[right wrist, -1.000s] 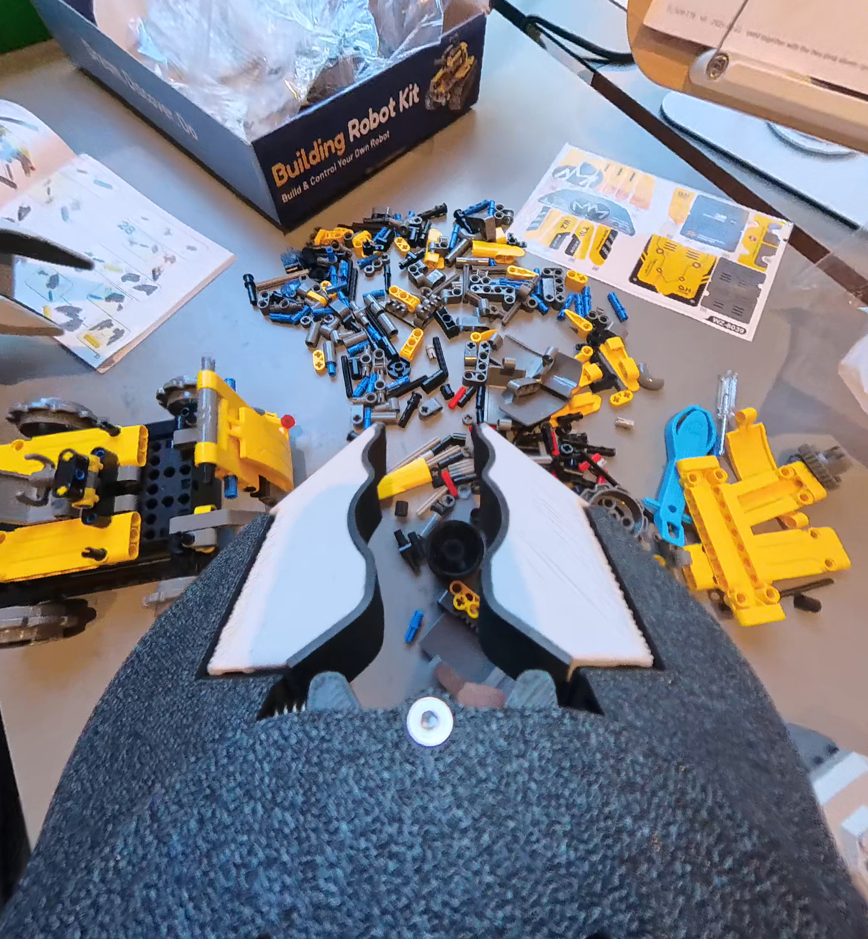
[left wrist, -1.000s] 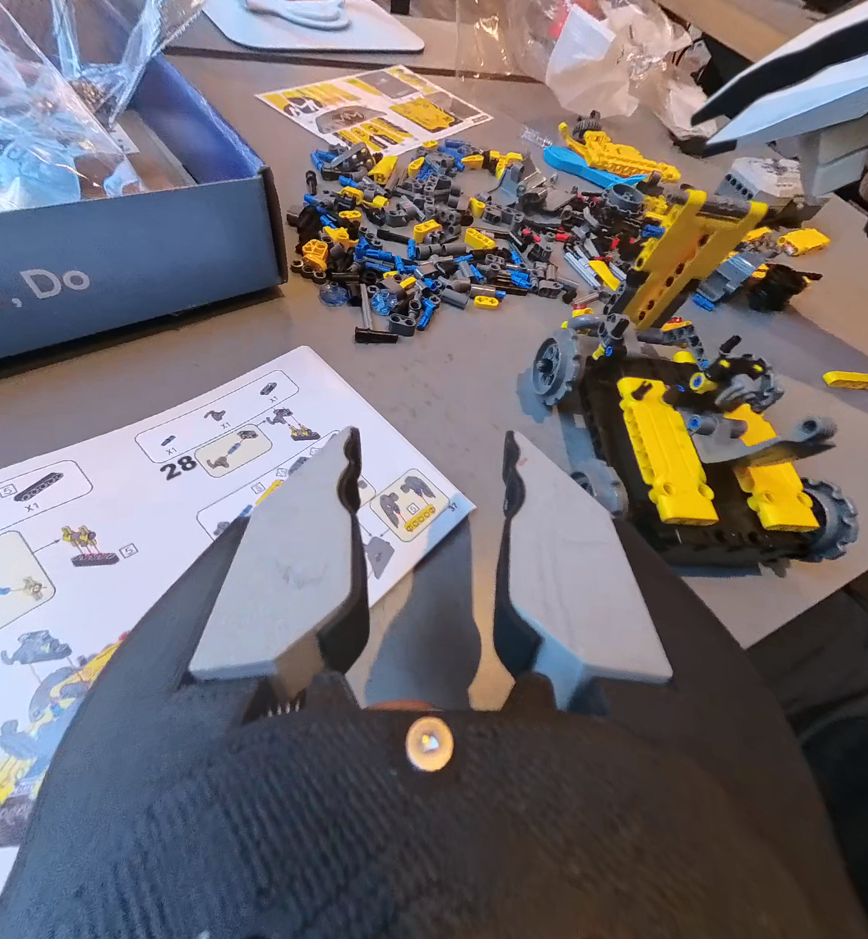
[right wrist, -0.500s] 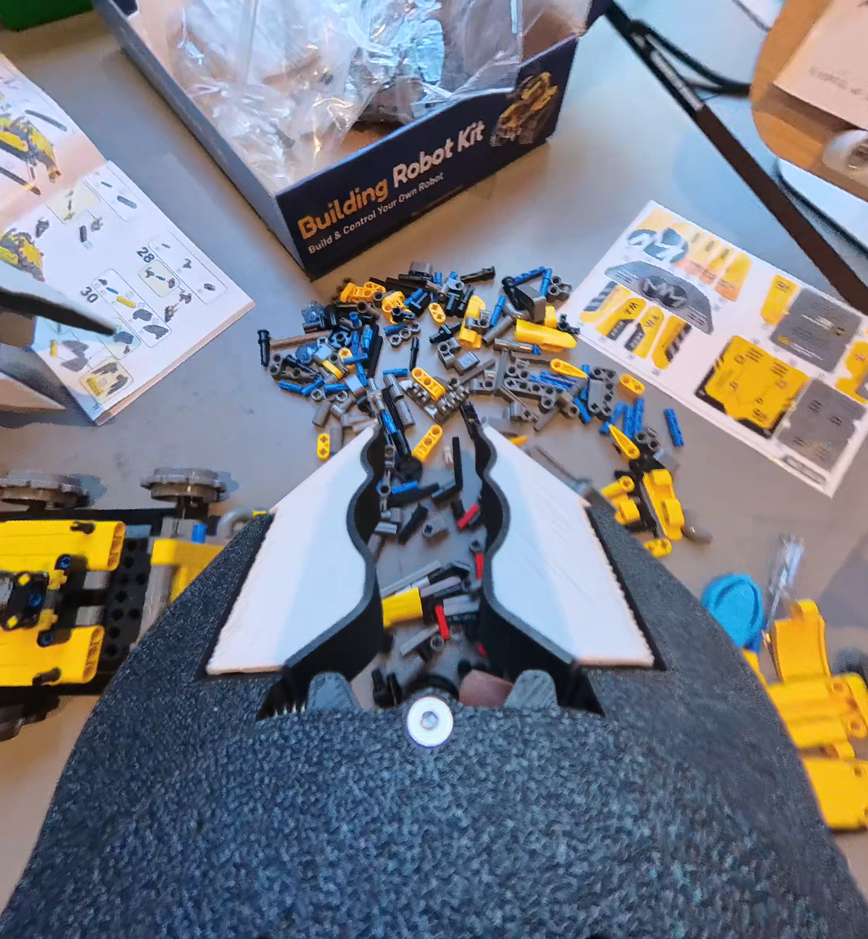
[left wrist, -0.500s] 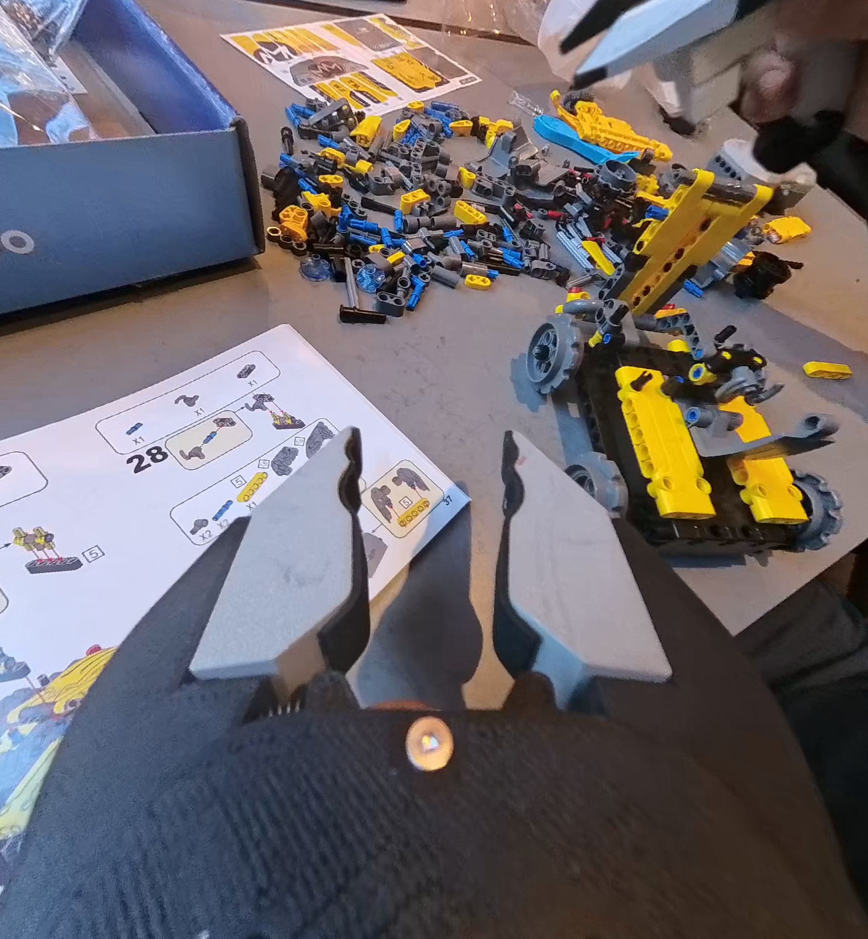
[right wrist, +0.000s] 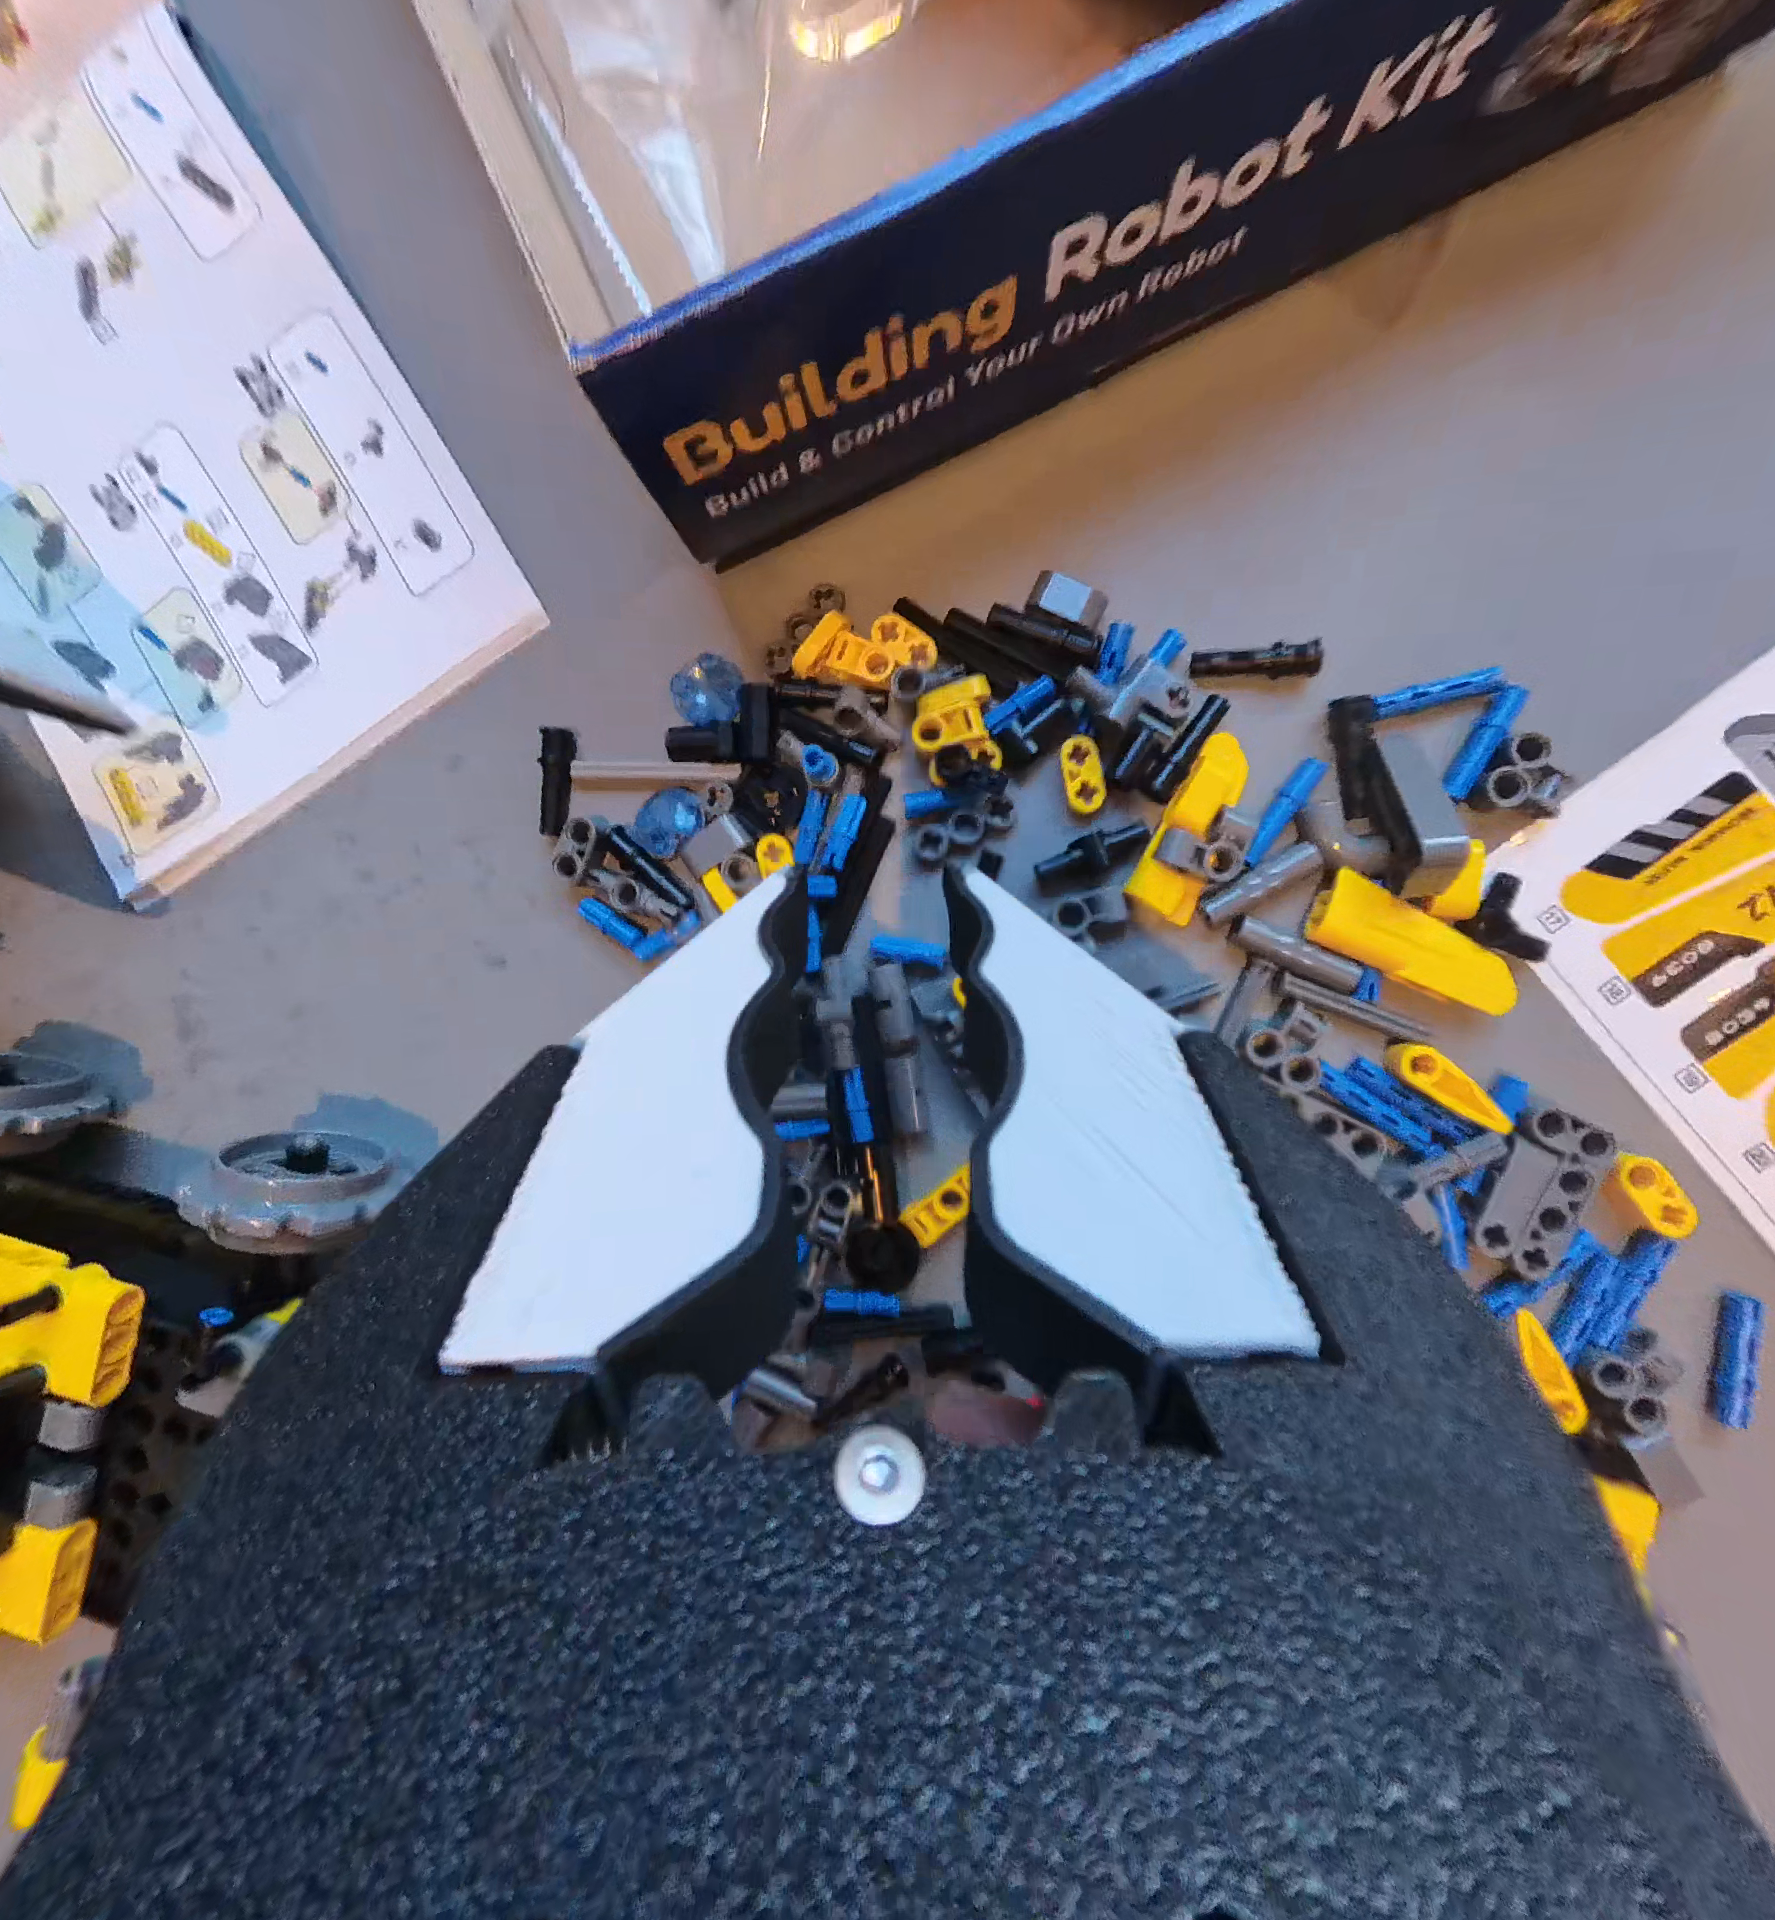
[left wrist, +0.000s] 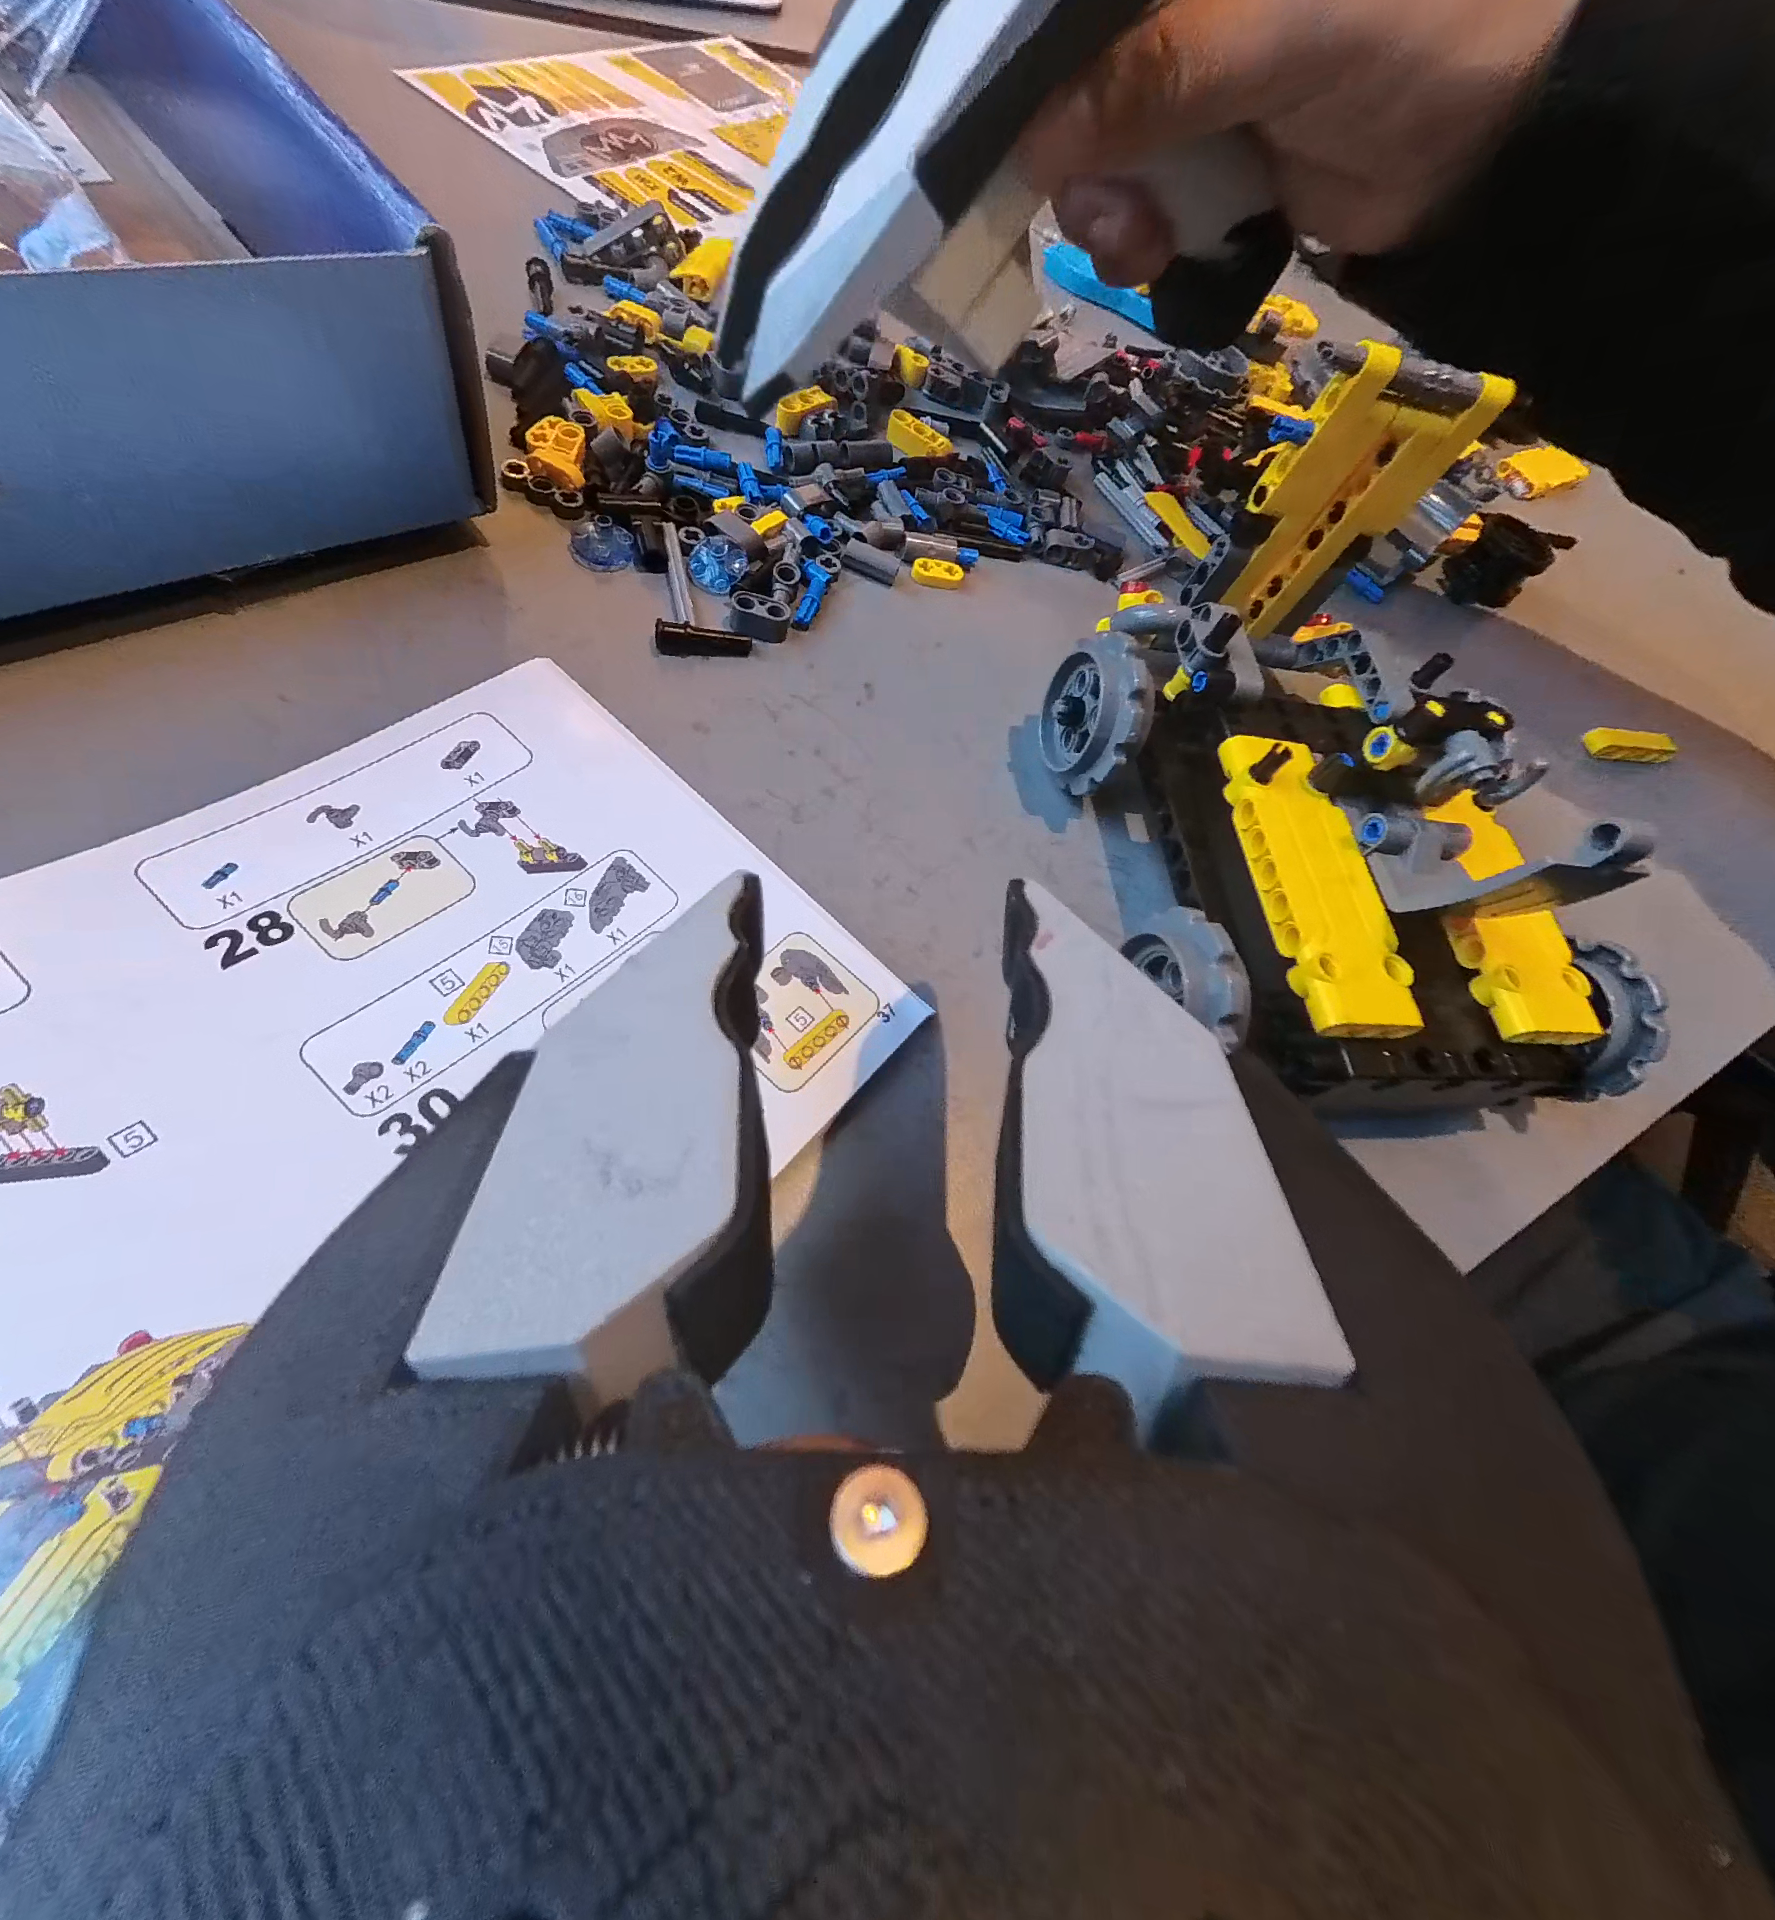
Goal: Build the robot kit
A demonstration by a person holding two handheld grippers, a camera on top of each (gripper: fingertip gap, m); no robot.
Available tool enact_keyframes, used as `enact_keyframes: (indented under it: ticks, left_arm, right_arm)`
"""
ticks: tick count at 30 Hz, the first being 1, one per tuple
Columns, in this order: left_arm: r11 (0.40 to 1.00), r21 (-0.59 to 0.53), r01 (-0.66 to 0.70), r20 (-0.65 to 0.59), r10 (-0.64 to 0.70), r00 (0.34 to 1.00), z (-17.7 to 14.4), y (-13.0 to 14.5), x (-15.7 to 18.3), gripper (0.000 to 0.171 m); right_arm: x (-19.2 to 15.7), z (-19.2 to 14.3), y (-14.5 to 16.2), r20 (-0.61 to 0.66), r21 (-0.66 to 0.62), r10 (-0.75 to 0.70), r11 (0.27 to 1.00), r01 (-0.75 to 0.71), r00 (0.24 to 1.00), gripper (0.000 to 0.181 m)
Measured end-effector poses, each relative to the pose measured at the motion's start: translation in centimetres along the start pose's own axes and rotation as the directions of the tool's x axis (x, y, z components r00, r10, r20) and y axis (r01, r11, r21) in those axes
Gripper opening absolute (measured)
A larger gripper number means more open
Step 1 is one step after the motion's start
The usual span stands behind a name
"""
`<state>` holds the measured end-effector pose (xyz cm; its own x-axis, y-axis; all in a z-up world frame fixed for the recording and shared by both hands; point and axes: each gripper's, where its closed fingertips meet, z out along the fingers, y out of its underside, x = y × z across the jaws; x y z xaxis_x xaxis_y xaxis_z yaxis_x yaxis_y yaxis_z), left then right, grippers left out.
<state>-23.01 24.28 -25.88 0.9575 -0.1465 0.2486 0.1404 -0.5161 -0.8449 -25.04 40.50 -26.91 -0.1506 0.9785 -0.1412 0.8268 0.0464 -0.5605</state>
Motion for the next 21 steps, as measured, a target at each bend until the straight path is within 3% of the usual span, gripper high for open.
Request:
enact_keyframes:
  ticks: [4, 11, 14, 18, 21]
  left_arm:
    - [1.000, -0.003, -0.004, -0.009, 0.004, 1.000, 0.0, 0.1, 0.1, 0.042]
    - [1.000, -0.008, -0.003, -0.014, 0.003, 1.000, 0.1, 0.2, 0.2, 0.042]
    - [1.000, -0.013, -0.004, -0.014, 0.003, 1.000, 0.1, 0.2, 0.2, 0.041]
    - [1.000, -0.016, -0.005, -0.008, 0.005, 1.000, 0.2, 0.3, 0.2, 0.041]
    - [1.000, -0.018, -0.008, -0.004, 0.008, 1.000, 0.2, 0.3, 0.2, 0.041]
  right_arm:
    - [-0.2, -0.9, 2.8, -0.023, -0.134, -0.062, 0.989, 0.058, 0.998, 0.026]
    - [0.9, -4.9, 10.1, -0.105, -0.298, -0.023, 0.954, -0.009, 0.994, 0.031]
    - [0.6, -5.7, 11.4, -0.108, -0.288, -0.025, 0.958, -0.007, 0.994, 0.009]
    - [1.2, -7.6, 12.8, -0.174, -0.281, -0.042, 0.960, -0.009, 0.984, 0.011]
    - [3.7, -9.8, 12.0, -0.289, -0.166, 0.000, 0.985, -0.050, 0.957, 0.013]
